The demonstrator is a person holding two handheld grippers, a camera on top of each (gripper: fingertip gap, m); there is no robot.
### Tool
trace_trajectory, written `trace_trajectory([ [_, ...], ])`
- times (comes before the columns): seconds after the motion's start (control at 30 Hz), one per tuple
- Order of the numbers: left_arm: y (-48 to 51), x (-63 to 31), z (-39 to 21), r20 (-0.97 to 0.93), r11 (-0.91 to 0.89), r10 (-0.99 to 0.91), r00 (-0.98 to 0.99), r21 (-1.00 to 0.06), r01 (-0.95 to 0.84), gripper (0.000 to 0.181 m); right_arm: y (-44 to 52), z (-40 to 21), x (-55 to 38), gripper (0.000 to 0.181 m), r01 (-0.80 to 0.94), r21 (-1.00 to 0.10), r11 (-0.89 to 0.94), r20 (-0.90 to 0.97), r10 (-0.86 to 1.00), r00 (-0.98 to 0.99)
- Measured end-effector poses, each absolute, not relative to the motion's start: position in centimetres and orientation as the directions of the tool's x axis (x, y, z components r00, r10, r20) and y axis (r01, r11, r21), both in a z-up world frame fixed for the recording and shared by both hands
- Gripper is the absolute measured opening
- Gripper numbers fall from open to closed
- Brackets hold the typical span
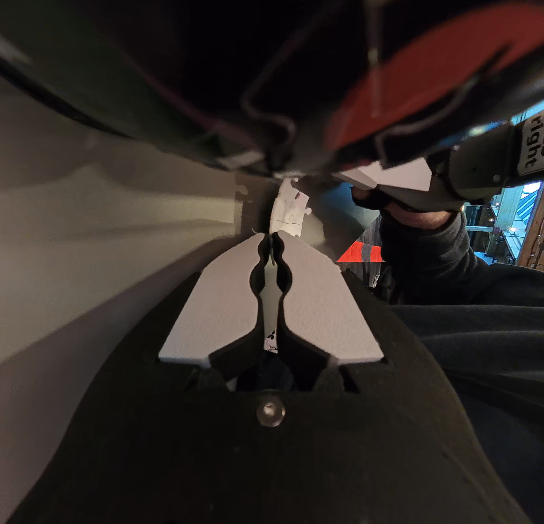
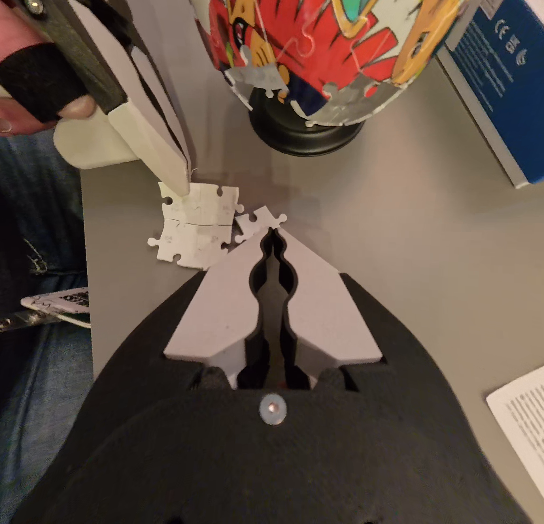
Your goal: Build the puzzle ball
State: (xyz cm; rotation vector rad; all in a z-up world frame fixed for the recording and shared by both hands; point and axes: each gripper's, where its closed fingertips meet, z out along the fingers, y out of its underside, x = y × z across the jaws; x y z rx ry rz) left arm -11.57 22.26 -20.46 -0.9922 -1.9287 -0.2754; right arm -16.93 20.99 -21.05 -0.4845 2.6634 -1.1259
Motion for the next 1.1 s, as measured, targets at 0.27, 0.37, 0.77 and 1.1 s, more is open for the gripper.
trace_trajectory([
  [0.27, 22.1, -11.7, -20.5, 0.809, 0.635, 0.531, -0.252, -0.183, 0.751, 0.002, 20.8, -21.1, -16.1, 0.000, -0.362, -0.731, 0.579, -0.003, -0.534, -0.846],
  [0.37, 22.1, -11.7, -20.5, 0.815, 0.630, 0.521, -0.254, -0.167, 0.758, 0.002, 20.4, -20.0, -16.2, 0.000, -0.355, -0.762, 0.541, 0.011, -0.537, -0.843],
  [0.77, 22.1, -11.6, -20.6, 0.815, 0.615, 0.518, -0.259, -0.145, 0.775, 0.002, 21.3, -21.2, -16.4, 0.000, -0.392, -0.732, 0.557, 0.033, -0.546, -0.837],
  [1.1, 22.4, -11.6, -20.9, 0.819, 0.615, 0.511, -0.261, -0.136, 0.777, 0.002, 21.8, -20.0, -15.7, 0.000, -0.452, -0.754, 0.476, 0.092, -0.605, -0.791],
])
